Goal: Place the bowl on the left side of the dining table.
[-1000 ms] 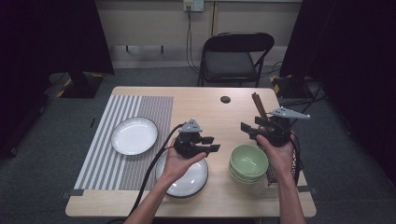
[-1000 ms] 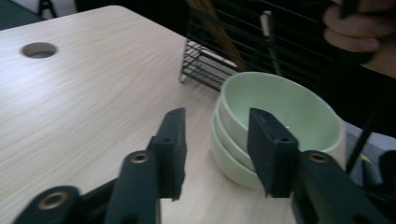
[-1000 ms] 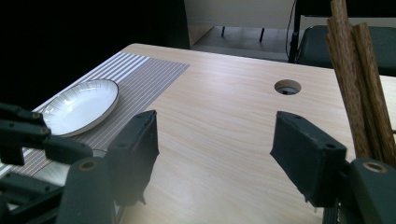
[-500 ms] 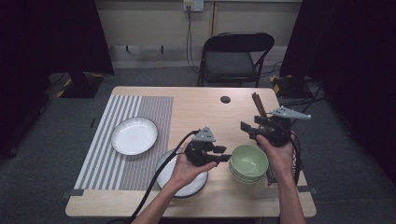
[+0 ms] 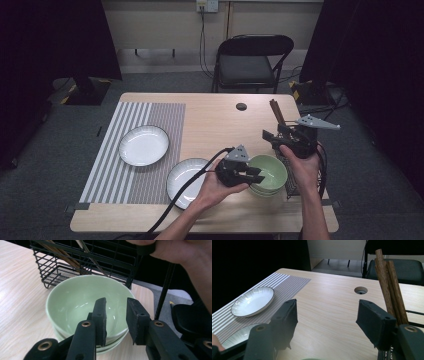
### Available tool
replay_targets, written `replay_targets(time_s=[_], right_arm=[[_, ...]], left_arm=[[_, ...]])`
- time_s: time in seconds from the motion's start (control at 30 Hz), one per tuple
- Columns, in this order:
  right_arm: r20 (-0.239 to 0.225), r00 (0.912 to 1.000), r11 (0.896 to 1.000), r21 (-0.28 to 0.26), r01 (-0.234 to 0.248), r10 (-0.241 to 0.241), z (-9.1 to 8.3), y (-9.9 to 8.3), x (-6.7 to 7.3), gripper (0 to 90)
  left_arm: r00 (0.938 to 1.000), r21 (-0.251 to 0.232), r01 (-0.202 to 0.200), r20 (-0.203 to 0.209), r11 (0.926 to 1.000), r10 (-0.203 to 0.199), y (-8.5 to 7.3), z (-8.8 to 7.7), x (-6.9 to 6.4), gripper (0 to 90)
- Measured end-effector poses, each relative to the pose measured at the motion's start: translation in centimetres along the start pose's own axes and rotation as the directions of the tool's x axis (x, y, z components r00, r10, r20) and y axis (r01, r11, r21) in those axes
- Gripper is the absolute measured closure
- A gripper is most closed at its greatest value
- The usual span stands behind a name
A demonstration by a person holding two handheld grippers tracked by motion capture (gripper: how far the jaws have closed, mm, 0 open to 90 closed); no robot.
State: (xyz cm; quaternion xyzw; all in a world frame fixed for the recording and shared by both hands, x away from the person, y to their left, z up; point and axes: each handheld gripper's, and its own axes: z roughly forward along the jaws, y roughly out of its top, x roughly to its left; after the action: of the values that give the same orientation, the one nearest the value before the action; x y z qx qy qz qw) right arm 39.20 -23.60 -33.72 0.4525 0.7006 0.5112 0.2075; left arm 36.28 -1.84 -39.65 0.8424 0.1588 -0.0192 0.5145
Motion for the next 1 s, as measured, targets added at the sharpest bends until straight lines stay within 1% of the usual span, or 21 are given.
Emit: replay_targets(time_s=[0.07, 0.1, 0.13, 0.17, 0.2, 0.23, 0.27, 0.3, 0.33, 0.43, 0.47, 0.5, 0.53, 0.57, 0.67, 0.73, 0.8, 0.83, 0.97, 1.0], right_arm=[[0.008, 0.9999, 1.0, -0.007, -0.009, 0.01, -0.1, -0.2, -0.1, 32.0], [0.008, 0.9999, 1.0, -0.007, -0.009, 0.01, -0.1, -0.2, -0.1, 32.0], [0.011, 0.9999, 1.0, 0.0, -0.01, 0.01, 0.0, -0.2, 0.0, 31.9], [0.01, 0.9999, 1.0, 0.001, -0.012, 0.012, 0.0, -0.3, 0.0, 31.9], [0.01, 0.9999, 1.0, 0.001, -0.012, 0.012, 0.0, -0.3, 0.0, 31.9], [0.008, 0.9999, 1.0, 0.001, -0.013, 0.013, 0.1, -0.3, 0.0, 31.9], [0.006, 0.9999, 1.0, 0.0, -0.009, 0.009, 0.1, -0.2, 0.1, 31.5], [0.003, 1.0, 1.0, -0.002, -0.004, 0.004, 0.0, -0.2, 0.1, 31.0], [0.005, 1.0, 1.0, -0.003, -0.005, 0.005, 0.0, -0.2, 0.2, 30.9], [0.009, 0.9999, 1.0, -0.005, -0.007, 0.007, -0.1, -0.2, 0.1, 30.7], [0.011, 0.9999, 1.0, -0.006, -0.008, 0.008, -0.1, -0.2, 0.1, 30.7], [0.014, 0.9998, 1.0, -0.004, -0.01, 0.01, -0.1, -0.3, 0.1, 30.7], [0.013, 0.9999, 1.0, -0.004, -0.01, 0.01, -0.1, -0.3, 0.1, 30.6], [0.013, 0.9999, 1.0, -0.005, -0.008, 0.008, -0.1, -0.3, 0.0, 30.7], [0.012, 0.9999, 1.0, -0.007, -0.008, 0.008, -0.1, -0.2, 0.0, 30.7], [0.011, 0.9999, 1.0, -0.01, -0.011, 0.011, -0.1, -0.2, 0.0, 30.6], [0.014, 0.9999, 1.0, -0.011, -0.01, 0.01, -0.1, -0.2, 0.0, 30.5], [0.018, 0.9997, 1.0, -0.01, -0.013, 0.013, -0.2, -0.3, 0.0, 30.2], [0.022, 0.9997, 1.0, -0.009, -0.012, 0.013, -0.1, -0.3, 0.0, 30.0], [0.022, 0.9996, 1.0, -0.01, -0.015, 0.015, -0.2, -0.3, 0.0, 30.0]], left_arm=[[0.9999, 0.015, -0.003, 0.013, 0.9999, 0.003, 0.0, 0.7, -0.3, 68.0], [0.9995, 0.017, 0.001, 0.032, 0.9999, -0.002, 0.0, 0.9, -0.4, 68.0], [0.999, 0.031, -0.004, 0.044, 0.9995, 0.003, 0.1, 1.4, -0.6, 66.0], [0.9988, 0.047, -0.017, 0.046, 0.9988, 0.015, 0.1, 1.6, -0.8, 64.8], [0.9988, 0.047, -0.017, 0.046, 0.9988, 0.015, 0.1, 1.6, -0.8, 63.4], [0.9983, 0.063, -0.034, 0.049, 0.9974, 0.031, 0.2, 2.0, -1.0, 63.4], [0.998, 0.092, -0.051, 0.041, 0.9944, 0.048, 0.3, 2.4, -1.3, 60.2], [0.998, 0.092, -0.051, 0.041, 0.9944, 0.048, 0.3, 2.4, -1.3, 60.3], [0.9975, 0.107, -0.06, 0.044, 0.9924, 0.055, 0.2, 2.9, -1.3, 61.7], [0.9976, 0.117, -0.059, 0.044, 0.9914, 0.054, 0.1, 3.3, -1.2, 62.9], [0.9963, 0.15, -0.083, 0.035, 0.9852, 0.079, -0.1, 3.7, -1.1, 63.9], [0.9957, 0.14, -0.089, 0.038, 0.9862, 0.084, -0.2, 4.0, -1.1, 65.9], [0.9954, 0.154, -0.092, 0.042, 0.9839, 0.086, -0.3, 4.2, -1.1, 67.8], [0.9949, 0.147, -0.095, 0.046, 0.9845, 0.089, -0.3, 4.3, -1.1, 69.5], [0.9942, 0.162, -0.105, 0.04, 0.9812, 0.1, -0.3, 4.9, -1.3, 71.3], [0.9927, 0.183, -0.121, 0.013, 0.9757, 0.12, -0.2, 5.1, -1.5, 67.9], [0.9918, 0.185, -0.128, 0.016, 0.9743, 0.127, -0.2, 5.2, -1.6, 69.4], [0.9905, 0.202, -0.136, 0.01, 0.9697, 0.137, -0.1, 5.3, -1.7, 70.2], [0.9901, 0.205, -0.14, 0.016, 0.9688, 0.139, 0.0, 5.6, -1.8, 74.4], [0.9898, 0.216, -0.142, 0.029, 0.966, 0.139, 0.1, 5.6, -1.8, 76.4]])
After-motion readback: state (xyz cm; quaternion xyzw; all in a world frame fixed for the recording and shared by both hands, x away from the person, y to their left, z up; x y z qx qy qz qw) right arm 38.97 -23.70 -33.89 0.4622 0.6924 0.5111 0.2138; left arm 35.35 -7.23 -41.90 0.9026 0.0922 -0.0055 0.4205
